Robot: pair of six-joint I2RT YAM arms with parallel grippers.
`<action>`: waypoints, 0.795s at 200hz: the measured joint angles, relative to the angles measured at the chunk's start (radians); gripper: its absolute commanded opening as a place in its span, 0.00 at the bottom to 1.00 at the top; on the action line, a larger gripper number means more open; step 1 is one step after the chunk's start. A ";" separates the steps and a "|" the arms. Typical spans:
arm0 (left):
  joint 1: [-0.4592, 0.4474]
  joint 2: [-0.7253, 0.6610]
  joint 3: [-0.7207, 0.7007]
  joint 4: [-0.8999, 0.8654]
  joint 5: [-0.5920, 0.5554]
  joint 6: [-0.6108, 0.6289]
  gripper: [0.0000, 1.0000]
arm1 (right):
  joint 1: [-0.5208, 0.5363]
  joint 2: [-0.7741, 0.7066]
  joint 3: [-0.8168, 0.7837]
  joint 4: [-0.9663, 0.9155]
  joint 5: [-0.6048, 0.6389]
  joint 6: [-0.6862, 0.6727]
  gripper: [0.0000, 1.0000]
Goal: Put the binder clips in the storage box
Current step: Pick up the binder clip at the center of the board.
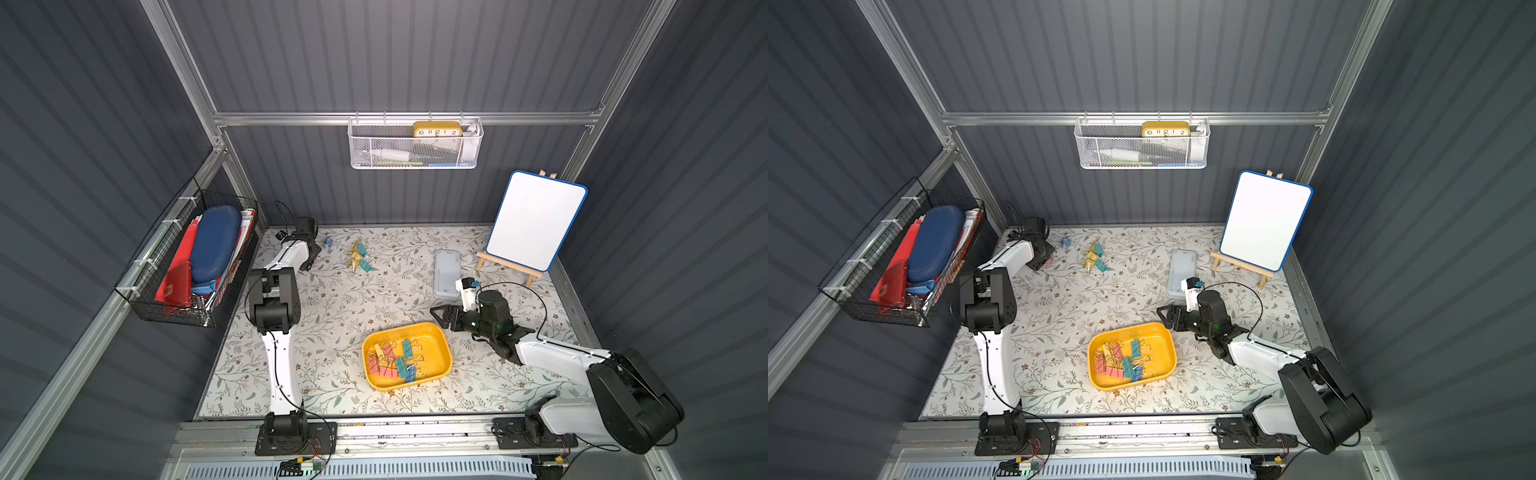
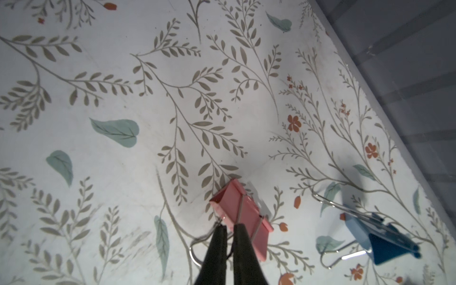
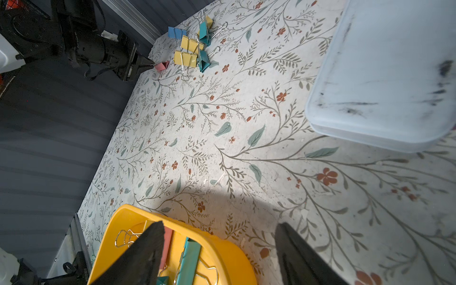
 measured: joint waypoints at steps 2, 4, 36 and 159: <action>0.000 -0.002 -0.002 0.005 0.003 -0.001 0.03 | 0.000 0.000 0.000 0.000 0.000 0.000 0.75; 0.000 -0.005 -0.004 0.010 0.006 -0.002 0.03 | 0.000 0.000 0.000 0.000 0.000 0.000 0.75; 0.000 -0.048 -0.060 0.058 0.041 0.003 0.00 | 0.000 -0.002 0.000 -0.001 0.000 0.000 0.75; -0.336 -0.452 -0.194 -0.035 0.132 0.077 0.00 | 0.000 -0.030 -0.005 -0.005 0.026 -0.011 0.75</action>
